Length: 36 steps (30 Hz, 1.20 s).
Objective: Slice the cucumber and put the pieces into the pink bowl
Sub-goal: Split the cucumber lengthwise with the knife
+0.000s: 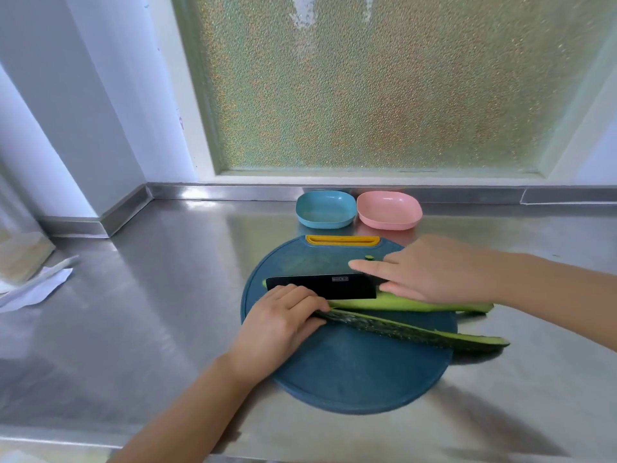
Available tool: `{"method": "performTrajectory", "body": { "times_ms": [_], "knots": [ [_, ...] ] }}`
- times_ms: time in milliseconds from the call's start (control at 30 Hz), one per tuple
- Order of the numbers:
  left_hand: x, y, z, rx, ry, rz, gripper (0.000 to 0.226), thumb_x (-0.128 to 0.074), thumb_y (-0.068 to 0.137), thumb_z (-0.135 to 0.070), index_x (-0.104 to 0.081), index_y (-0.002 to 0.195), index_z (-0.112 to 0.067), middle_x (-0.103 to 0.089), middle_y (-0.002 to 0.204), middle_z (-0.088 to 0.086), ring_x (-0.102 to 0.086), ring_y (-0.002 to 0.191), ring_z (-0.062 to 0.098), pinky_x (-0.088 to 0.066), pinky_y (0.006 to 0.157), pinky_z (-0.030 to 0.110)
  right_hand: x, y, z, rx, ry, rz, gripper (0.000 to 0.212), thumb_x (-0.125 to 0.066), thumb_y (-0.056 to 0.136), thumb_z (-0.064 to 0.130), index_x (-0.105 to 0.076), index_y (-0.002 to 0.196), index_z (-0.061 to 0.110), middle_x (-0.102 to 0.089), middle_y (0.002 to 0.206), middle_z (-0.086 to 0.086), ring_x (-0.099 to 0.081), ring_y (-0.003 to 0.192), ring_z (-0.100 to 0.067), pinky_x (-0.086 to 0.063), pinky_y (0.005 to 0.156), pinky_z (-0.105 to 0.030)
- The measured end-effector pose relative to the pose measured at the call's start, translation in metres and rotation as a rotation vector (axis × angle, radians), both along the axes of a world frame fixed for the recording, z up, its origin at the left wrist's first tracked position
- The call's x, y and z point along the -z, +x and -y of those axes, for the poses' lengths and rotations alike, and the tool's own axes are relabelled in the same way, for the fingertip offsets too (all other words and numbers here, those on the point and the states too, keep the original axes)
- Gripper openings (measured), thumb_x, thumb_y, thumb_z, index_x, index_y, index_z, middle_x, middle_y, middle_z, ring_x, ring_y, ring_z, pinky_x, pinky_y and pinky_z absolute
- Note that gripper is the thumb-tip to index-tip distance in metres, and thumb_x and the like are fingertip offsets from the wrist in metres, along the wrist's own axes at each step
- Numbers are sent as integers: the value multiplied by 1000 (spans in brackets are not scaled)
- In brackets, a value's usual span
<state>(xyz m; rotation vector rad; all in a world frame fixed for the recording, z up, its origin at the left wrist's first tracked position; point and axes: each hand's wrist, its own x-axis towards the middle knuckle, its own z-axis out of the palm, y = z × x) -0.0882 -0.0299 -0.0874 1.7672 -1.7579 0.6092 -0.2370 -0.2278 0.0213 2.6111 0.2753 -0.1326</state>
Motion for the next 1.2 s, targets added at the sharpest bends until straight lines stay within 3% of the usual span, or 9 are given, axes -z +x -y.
{"method": "performTrajectory", "body": {
  "times_ms": [100,267,467,567,700,800,900,1100,1200],
  "knots": [
    [-1,0,0,-5,-5,-9,9,-61,86,-26,-63,90,-19,-63,89,-8,-55,79,12,-43,74,23,2,-12,-1,45,38,16,48,-13,101,44,-20,147,32,-53,120,5,-56,87,-24,-28,64,-30],
    [-1,0,-1,-33,-23,-31,10,-64,85,-29,-62,91,-21,-63,90,-9,-54,82,11,-43,75,24,13,-22,-7,122,225,-24,42,-19,103,41,-17,145,37,-52,122,8,-57,92,-24,-33,71,-31],
    [-2,-1,-1,-37,-30,-24,10,-64,85,-30,-62,90,-21,-64,90,-10,-53,82,9,-41,76,22,31,-28,3,43,201,-2,58,11,88,48,22,144,41,-52,106,3,-51,75,-24,-26,62,-30],
    [-2,-1,-1,-35,-43,-13,11,-63,85,-29,-64,88,-19,-63,89,-9,-53,81,10,-41,76,22,32,-24,-3,67,236,-79,51,-3,101,42,27,141,38,-51,107,-1,-41,73,-21,-26,64,-30],
    [-1,0,1,-35,-56,-4,10,-63,85,-28,-64,87,-18,-64,88,-8,-54,80,12,-43,74,26,33,-10,-5,62,273,-77,55,-15,104,36,16,149,34,-55,106,-5,-51,81,-26,-40,74,-35],
    [-1,1,1,-39,-48,-2,11,-61,85,-30,-63,86,-19,-63,86,-7,-53,79,12,-42,74,24,40,2,-8,-26,246,-15,54,-4,99,41,12,151,32,-55,96,-6,-48,73,-25,-37,66,-35],
    [0,1,-1,-38,-28,-20,12,-60,86,-31,-62,86,-19,-63,86,-8,-53,79,10,-40,76,20,38,6,-13,12,235,-22,53,-15,104,34,7,152,32,-57,100,-7,-54,81,-28,-38,70,-37],
    [1,3,-1,-28,-38,-63,13,-62,85,-34,-60,86,-21,-62,86,-9,-54,79,11,-43,74,24,24,-25,-6,220,547,9,46,-28,104,33,-19,148,38,-62,117,1,-56,99,-20,-38,79,-30],
    [1,4,-1,-56,-28,-94,18,-61,85,-37,-66,84,-19,-64,86,-8,-55,81,10,-43,77,25,16,-41,-5,303,740,90,28,-32,102,34,-37,129,41,-61,82,10,-58,75,-7,-46,77,-31]
  ]
}}
